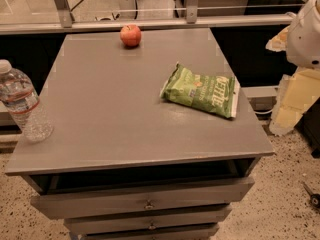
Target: Move green jalapeno chip bag near apple
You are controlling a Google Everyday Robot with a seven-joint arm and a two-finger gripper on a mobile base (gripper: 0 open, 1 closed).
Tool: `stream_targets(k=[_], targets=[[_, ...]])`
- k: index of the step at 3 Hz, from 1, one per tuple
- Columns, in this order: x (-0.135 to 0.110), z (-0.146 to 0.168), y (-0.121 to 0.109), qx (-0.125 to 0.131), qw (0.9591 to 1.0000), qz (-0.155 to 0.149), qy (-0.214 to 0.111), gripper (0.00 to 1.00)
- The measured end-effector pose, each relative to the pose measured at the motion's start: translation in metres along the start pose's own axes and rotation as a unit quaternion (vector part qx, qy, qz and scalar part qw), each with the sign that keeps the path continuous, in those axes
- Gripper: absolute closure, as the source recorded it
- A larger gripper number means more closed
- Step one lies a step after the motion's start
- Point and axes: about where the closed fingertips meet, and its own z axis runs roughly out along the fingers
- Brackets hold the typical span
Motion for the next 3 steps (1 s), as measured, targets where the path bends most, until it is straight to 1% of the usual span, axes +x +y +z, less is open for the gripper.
stream_targets(k=[1,2,3], targets=[[0.0,0.0,0.0,0.0,1.0,0.0,0.0,0.0],[-0.003,0.016,-0.017,0.015,0.9998,-0.001,-0.014,0.0],[-0.011,0.062,-0.057,0.034,0.998,-0.001,-0.054,0.0]])
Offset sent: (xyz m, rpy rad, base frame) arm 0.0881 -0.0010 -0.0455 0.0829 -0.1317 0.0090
